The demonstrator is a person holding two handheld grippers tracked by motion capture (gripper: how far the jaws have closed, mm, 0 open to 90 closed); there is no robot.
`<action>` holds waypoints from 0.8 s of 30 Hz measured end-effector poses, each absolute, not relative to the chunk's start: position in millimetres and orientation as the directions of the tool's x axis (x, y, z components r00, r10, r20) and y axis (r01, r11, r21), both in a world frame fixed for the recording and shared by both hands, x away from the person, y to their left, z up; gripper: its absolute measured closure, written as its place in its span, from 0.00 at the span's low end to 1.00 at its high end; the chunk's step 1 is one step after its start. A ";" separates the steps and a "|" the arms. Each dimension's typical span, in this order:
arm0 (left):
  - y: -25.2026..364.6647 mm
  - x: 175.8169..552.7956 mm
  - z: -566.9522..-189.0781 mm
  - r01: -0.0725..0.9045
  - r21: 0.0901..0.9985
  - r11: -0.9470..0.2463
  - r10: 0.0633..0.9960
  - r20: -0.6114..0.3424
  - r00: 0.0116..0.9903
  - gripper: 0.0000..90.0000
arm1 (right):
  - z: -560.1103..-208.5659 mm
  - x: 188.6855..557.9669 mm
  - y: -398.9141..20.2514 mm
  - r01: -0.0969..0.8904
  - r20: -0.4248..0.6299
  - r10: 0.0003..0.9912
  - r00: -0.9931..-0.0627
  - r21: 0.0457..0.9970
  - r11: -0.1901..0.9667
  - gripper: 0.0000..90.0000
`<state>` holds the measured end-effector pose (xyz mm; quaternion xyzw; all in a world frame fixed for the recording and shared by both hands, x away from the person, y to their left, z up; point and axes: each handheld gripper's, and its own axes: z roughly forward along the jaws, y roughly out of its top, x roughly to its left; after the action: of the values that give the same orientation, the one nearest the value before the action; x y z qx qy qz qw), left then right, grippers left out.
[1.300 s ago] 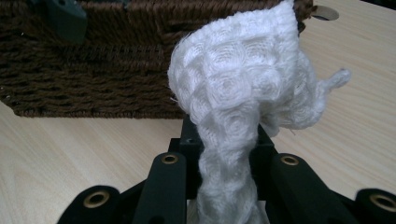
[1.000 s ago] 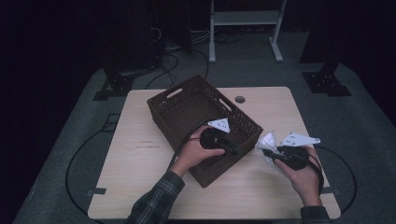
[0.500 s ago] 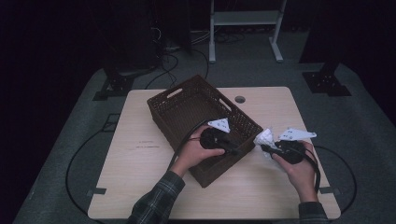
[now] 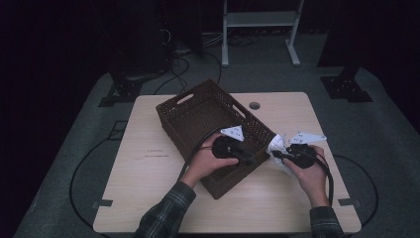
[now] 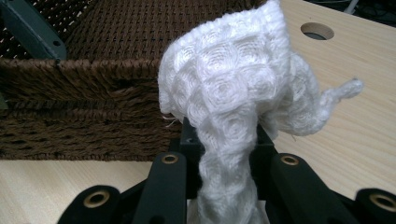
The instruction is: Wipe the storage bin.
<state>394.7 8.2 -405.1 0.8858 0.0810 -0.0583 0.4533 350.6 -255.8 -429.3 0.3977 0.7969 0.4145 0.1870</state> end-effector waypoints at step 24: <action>8.3 394.2 -405.3 0.193 0.795 -0.575 0.091 -0.172 0.981 0.72 | -450.6 358.0 -250.3 0.529 0.026 0.806 -0.592 0.766 0.364 0.82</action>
<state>394.2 8.3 -405.3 0.8857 0.0803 -0.0560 0.4538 358.0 -250.3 -450.6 0.4142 0.8059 0.3826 0.1807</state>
